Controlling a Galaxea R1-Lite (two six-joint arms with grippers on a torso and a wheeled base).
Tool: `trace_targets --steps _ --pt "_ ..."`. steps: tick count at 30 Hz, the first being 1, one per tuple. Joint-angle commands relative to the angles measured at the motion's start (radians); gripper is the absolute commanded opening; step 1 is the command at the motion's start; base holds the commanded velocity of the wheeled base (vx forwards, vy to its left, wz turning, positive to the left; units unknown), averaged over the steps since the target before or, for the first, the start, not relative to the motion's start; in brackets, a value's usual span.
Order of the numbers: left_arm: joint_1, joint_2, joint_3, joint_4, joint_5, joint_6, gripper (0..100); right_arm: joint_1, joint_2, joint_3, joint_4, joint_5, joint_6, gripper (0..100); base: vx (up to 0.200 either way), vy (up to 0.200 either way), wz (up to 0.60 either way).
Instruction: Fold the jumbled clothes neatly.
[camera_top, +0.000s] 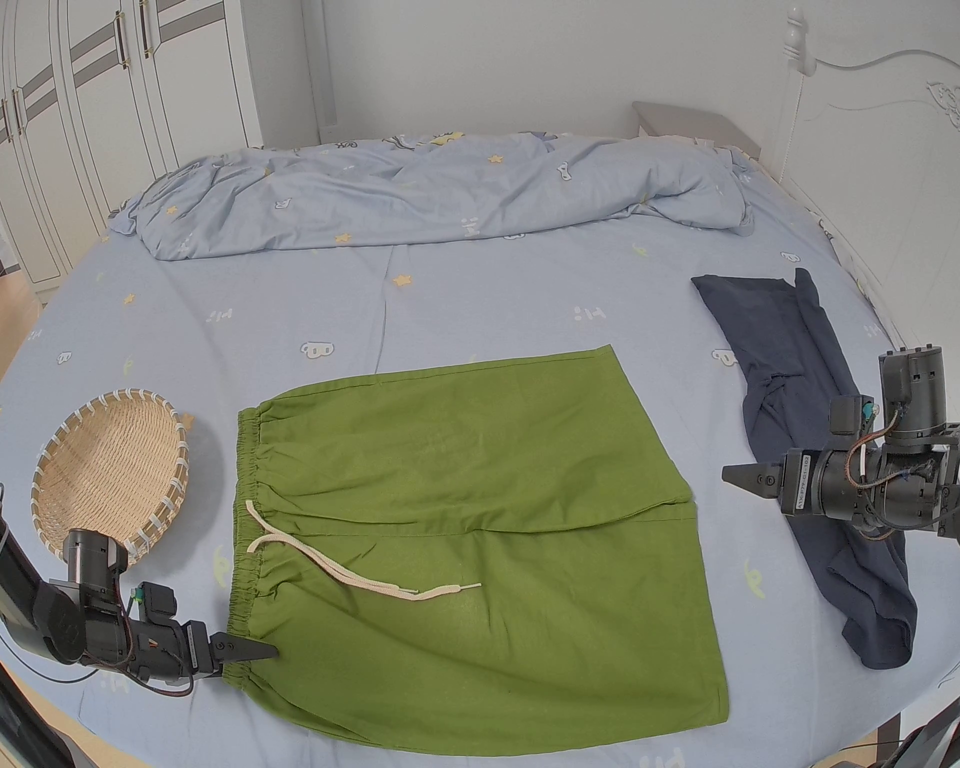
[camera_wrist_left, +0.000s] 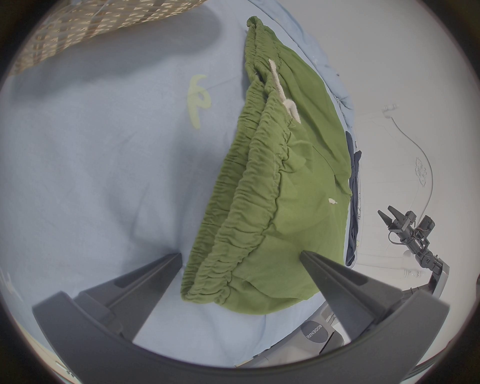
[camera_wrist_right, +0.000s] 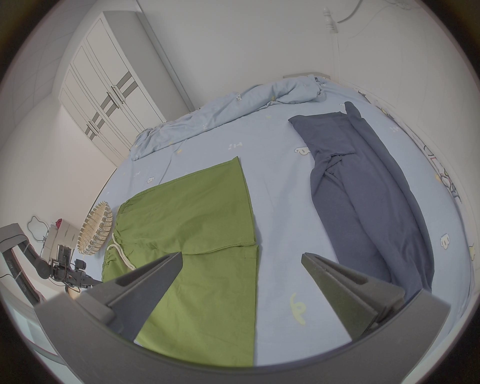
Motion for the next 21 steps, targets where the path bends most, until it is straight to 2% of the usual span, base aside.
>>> trace_targets --steps 1,7,11,12,21 --pt "-0.013 0.011 0.015 0.002 -0.002 -0.001 100 0.003 -0.002 0.0 -0.001 0.0 0.001 100 0.0 0.0 0.0" --pt "-0.013 -0.001 0.012 0.001 -0.013 -0.004 100 0.003 0.0 0.008 -0.002 0.0 0.0 100 0.0 0.0 0.0" --pt "-0.014 -0.006 0.017 -0.001 -0.05 -0.009 100 0.002 0.0 0.008 -0.002 0.0 0.0 100 0.0 0.0 0.0" --pt "-0.014 -0.006 0.018 -0.001 -0.051 -0.009 0 0.002 0.0 0.008 -0.002 0.0 0.0 100 0.0 0.0 0.0" --pt "0.017 -0.052 0.043 -0.001 -0.048 -0.004 0 0.002 0.0 0.009 -0.002 0.0 0.0 100 0.0 0.0 0.0"
